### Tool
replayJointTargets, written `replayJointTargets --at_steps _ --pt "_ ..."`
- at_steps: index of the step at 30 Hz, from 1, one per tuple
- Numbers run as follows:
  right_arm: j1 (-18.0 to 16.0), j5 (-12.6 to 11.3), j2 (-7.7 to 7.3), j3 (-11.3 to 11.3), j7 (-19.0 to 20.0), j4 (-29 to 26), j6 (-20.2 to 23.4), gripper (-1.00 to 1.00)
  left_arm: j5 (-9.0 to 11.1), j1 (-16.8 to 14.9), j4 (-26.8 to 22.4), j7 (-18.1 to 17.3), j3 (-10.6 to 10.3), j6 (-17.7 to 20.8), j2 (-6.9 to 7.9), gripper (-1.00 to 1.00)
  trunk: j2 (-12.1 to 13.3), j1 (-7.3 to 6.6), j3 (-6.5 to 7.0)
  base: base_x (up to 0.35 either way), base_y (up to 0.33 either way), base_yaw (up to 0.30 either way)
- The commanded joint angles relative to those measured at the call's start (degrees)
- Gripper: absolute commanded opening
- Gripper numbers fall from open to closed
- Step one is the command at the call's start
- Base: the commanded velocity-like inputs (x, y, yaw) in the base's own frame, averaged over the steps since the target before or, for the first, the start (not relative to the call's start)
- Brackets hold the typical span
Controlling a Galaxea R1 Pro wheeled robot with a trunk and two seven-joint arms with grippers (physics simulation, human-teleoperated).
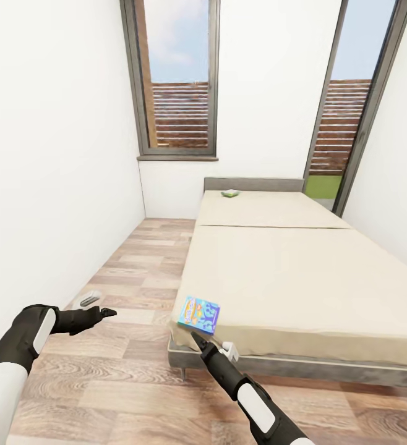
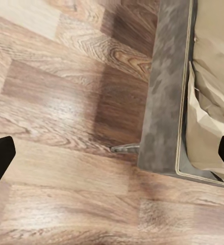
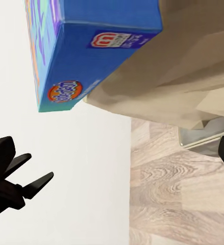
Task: Put all the toys in the child's room - the three board games (two on the bed and one on the table), the two jigsaw puzzles on the table, and the tennis ball on the table - inside the toy box on the table in the child's room.
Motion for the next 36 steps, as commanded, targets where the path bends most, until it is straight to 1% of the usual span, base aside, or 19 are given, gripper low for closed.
replayJointTargets --at_steps 1,17,19,26,29,36 --pt "0.0 -0.6 0.00 0.0 0.1 0.0 0.3 1.00 0.4 0.0 0.0 0.1 0.1 0.4 0.00 1.00 0.0 0.00 -0.06 0.064 0.029 0.000" --pt "0.0 -0.5 0.00 0.1 0.2 -0.1 0.3 1.00 0.4 0.0 0.0 0.0 0.2 0.4 -0.01 1.00 0.0 0.00 -0.06 0.011 0.005 0.000" --pt "0.0 -0.5 0.00 0.1 0.7 -0.1 0.2 1.00 0.4 0.0 0.0 0.0 0.2 0.4 -0.01 1.00 0.0 0.00 -0.06 0.000 0.000 0.000" --pt "0.0 -0.4 0.00 0.2 6.0 -0.1 -1.3 1.00 0.4 0.0 0.0 0.0 0.2 0.4 -0.01 1.00 0.0 0.00 -0.06 0.000 0.000 0.000" --pt "0.0 -0.4 0.00 0.3 6.7 -0.1 -1.5 1.00 0.4 0.0 0.0 0.0 0.1 0.4 -0.01 1.00 0.0 0.00 -0.06 0.000 0.000 0.000" --pt "0.0 -0.4 0.00 0.3 7.1 -0.1 -1.7 1.00 0.4 0.0 0.0 0.0 0.2 0.4 -0.01 1.00 0.0 0.00 -0.06 0.000 0.000 0.000"
